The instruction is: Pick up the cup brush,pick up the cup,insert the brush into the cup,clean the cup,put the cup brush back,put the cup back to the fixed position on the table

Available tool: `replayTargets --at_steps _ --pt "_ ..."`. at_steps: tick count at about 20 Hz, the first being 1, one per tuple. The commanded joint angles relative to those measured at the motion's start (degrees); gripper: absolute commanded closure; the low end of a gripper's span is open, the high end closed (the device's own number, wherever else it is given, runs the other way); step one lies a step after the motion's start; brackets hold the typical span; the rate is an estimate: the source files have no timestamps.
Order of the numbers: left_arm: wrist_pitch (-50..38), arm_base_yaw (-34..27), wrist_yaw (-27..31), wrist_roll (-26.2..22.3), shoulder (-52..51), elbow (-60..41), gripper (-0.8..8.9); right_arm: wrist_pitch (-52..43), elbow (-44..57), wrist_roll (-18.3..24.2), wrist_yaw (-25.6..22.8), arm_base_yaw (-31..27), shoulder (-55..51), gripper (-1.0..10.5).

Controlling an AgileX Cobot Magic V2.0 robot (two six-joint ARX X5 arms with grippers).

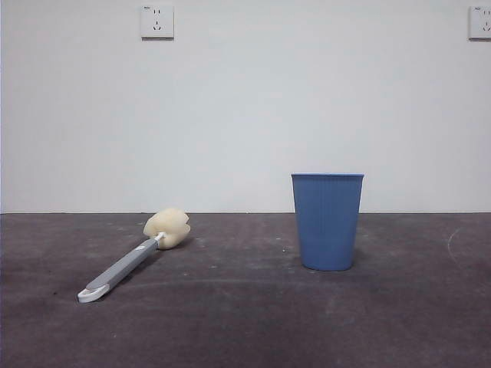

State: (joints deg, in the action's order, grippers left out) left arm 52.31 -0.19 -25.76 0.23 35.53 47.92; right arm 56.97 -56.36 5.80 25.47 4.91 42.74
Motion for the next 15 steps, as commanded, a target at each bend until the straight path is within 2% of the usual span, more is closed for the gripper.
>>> replayTargets --at_steps 1,5,12,15 --pt "-0.2 0.2 -0.2 -0.3 0.0 0.1 2.15 -1.6 0.0 0.3 0.1 0.1 -0.1 3.8" --pt "-0.2 0.2 -0.3 -0.3 0.0 0.1 2.15 -3.5 0.0 1.1 0.6 0.3 1.5 3.8" --pt "-0.5 0.2 -0.3 -0.3 0.0 0.1 2.16 -4.5 0.0 1.6 5.7 1.2 5.7 3.8" --pt "-1.9 1.0 -0.4 -0.3 2.3 0.1 2.16 -4.6 0.0 1.5 6.0 1.2 5.5 3.8"
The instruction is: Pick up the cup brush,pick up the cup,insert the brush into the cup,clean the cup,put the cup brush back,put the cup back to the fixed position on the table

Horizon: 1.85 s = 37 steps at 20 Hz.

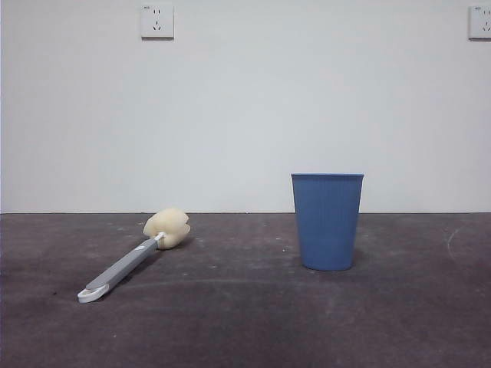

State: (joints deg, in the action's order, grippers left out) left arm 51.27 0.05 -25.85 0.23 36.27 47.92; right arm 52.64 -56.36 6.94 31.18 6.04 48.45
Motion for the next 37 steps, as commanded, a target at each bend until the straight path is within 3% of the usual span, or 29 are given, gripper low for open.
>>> replayTargets --at_steps 1,5,11,14,23,28,35,37 --pt "-1.5 1.9 -0.3 0.0 3.5 0.1 2.16 -0.3 0.0 0.4 0.3 0.1 -0.2 3.8" --pt "-7.6 8.7 1.8 2.9 12.4 0.1 2.16 0.2 0.0 0.3 0.3 0.1 -0.2 3.8" --pt "-15.6 23.8 19.2 8.6 27.8 0.1 2.15 0.3 0.0 0.3 0.3 0.1 -0.2 3.8" --pt "-20.2 28.5 24.0 11.4 36.3 0.1 2.16 0.3 0.0 0.1 0.3 0.1 -0.2 3.8" --pt "-27.1 32.2 31.6 16.4 50.0 0.1 2.17 0.7 0.0 0.0 0.3 0.1 -0.2 3.8" --pt "-27.5 32.7 31.8 18.3 53.6 0.1 2.25 0.7 0.0 -0.1 0.3 0.1 -0.2 3.8" --pt "-28.6 34.1 31.4 19.3 54.2 0.1 7.08 1.1 0.0 -0.1 0.3 0.1 -0.2 3.8" --pt "-28.5 34.1 31.4 19.3 54.2 0.1 7.72 1.5 0.0 -0.1 0.3 0.1 -0.2 3.8"
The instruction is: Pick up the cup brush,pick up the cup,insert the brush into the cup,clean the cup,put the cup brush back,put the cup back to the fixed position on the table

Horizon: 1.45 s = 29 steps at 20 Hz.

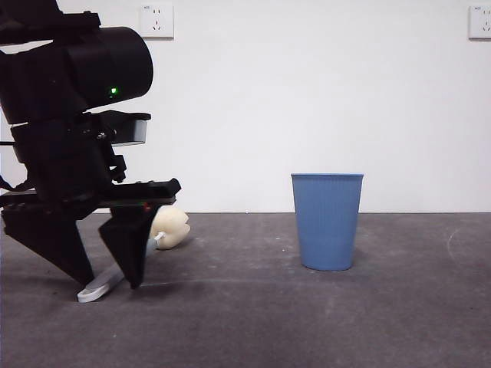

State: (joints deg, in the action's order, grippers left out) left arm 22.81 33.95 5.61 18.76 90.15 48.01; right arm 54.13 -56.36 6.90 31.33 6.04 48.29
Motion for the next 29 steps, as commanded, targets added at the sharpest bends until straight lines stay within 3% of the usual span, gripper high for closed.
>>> replayTargets --at_steps 1,11,16,19,21,22,25,29 --pt "-0.1 0.2 -0.1 0.7 0.3 0.0 8.00 0.1 0.0 -0.1 0.1 0.1 -0.1 3.9" --pt "0.6 0.1 0.0 0.5 -3.1 0.0 8.22 1.7 0.0 -0.1 0.2 0.1 0.0 4.1" --pt "3.3 0.1 0.0 0.4 -8.5 0.0 8.22 1.7 0.0 -4.1 0.3 0.1 0.0 4.1" --pt "8.0 0.1 0.0 -2.9 -14.6 0.0 8.22 1.0 0.1 -4.0 0.8 0.1 1.0 4.1" --pt "12.0 0.1 0.0 -5.5 -20.6 0.0 8.22 -1.4 0.5 -3.9 7.0 0.1 2.3 4.1" --pt "14.4 0.1 0.0 -6.6 -24.0 0.0 8.22 -3.1 1.1 -3.9 7.7 0.2 2.8 4.1" --pt "22.5 0.1 0.3 -8.4 -33.3 0.0 8.22 -8.5 4.7 -4.1 5.4 1.3 3.2 4.1" --pt "28.9 0.1 0.3 -8.5 -42.3 0.0 8.22 -18.9 12.9 -8.5 3.0 3.3 3.2 4.1"
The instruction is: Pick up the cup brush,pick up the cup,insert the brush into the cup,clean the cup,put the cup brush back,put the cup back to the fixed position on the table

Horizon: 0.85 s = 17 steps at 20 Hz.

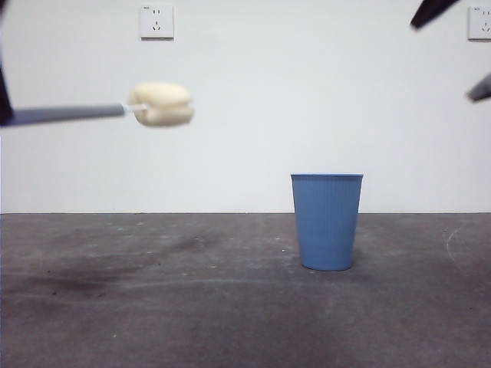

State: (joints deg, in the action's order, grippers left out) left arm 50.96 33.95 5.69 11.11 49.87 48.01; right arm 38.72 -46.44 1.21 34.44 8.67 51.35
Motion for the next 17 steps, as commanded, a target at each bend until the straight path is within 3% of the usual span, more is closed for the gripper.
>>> replayTargets --at_steps 1,8,17 --pt "1.7 0.1 0.2 -0.8 -3.6 0.0 8.22 -7.0 5.5 -4.5 -0.5 1.4 0.2 4.1" --pt "6.1 0.1 -0.1 -0.8 -5.8 0.0 8.22 -28.4 20.3 -8.1 -10.7 5.5 1.9 4.1" --pt "6.4 0.1 -1.6 -0.8 -5.8 0.0 8.22 -53.0 22.3 -3.6 -14.2 10.0 22.8 4.1"
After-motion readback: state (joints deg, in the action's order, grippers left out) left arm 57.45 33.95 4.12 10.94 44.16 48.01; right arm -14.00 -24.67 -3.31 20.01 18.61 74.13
